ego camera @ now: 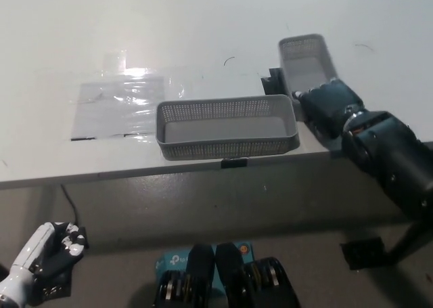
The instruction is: The robot uses its right hand to pick up the grey box kept on the middle on the desk and place it on top of another box next to it in a right angle
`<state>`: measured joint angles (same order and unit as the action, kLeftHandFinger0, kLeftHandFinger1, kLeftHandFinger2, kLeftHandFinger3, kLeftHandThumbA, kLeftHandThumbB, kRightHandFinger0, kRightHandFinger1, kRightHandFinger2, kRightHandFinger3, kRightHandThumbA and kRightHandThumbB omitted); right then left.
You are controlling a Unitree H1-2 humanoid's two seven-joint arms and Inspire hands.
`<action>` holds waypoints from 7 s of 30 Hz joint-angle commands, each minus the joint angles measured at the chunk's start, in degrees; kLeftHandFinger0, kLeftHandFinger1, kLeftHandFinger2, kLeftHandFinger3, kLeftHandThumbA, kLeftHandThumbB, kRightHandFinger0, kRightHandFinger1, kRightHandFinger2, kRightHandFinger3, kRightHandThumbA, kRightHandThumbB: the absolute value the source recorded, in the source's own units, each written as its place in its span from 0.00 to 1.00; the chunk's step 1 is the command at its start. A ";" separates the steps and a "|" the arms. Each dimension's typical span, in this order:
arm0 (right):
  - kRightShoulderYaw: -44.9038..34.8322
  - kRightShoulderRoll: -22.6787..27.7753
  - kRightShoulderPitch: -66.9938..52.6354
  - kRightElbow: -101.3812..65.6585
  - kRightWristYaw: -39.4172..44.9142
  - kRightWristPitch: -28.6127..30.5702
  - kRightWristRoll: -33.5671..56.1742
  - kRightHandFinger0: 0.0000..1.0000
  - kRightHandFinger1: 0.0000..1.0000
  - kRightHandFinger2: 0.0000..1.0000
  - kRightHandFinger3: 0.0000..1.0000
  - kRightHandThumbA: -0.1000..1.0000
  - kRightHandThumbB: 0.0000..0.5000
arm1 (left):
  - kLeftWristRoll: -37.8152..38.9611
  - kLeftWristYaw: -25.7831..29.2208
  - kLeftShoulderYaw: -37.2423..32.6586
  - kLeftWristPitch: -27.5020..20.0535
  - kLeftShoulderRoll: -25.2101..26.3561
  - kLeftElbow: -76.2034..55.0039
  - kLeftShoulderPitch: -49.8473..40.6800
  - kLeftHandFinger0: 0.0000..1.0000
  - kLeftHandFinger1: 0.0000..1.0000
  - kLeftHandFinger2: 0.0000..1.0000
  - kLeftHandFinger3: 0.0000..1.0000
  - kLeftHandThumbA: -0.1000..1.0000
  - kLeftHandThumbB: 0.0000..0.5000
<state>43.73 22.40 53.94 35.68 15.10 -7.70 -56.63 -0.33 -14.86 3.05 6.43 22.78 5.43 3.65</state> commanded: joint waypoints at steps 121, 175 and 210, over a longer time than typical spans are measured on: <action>-9.79 -0.10 1.06 -21.61 -17.85 34.62 -4.89 0.00 0.00 0.29 0.00 0.00 0.38 | 0.56 -2.21 0.16 2.63 2.66 -2.03 1.22 0.00 0.00 0.00 0.03 0.00 1.00; -1.51 -0.31 -1.54 -8.58 -24.31 34.62 2.27 0.00 0.00 0.32 0.15 0.00 0.54 | -0.31 -2.64 -0.22 2.11 3.28 -1.93 3.28 0.00 0.00 0.00 0.02 0.00 1.00; -13.21 -0.56 -1.81 -26.01 1.03 28.90 8.51 0.00 0.00 0.05 1.00 0.94 0.99 | 0.23 -2.53 0.20 0.43 3.10 -1.37 1.92 0.00 0.00 0.00 0.00 0.00 1.00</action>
<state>32.27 21.11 49.31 11.84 14.42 21.38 -48.37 -0.34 -16.83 2.87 8.52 23.77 5.59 5.49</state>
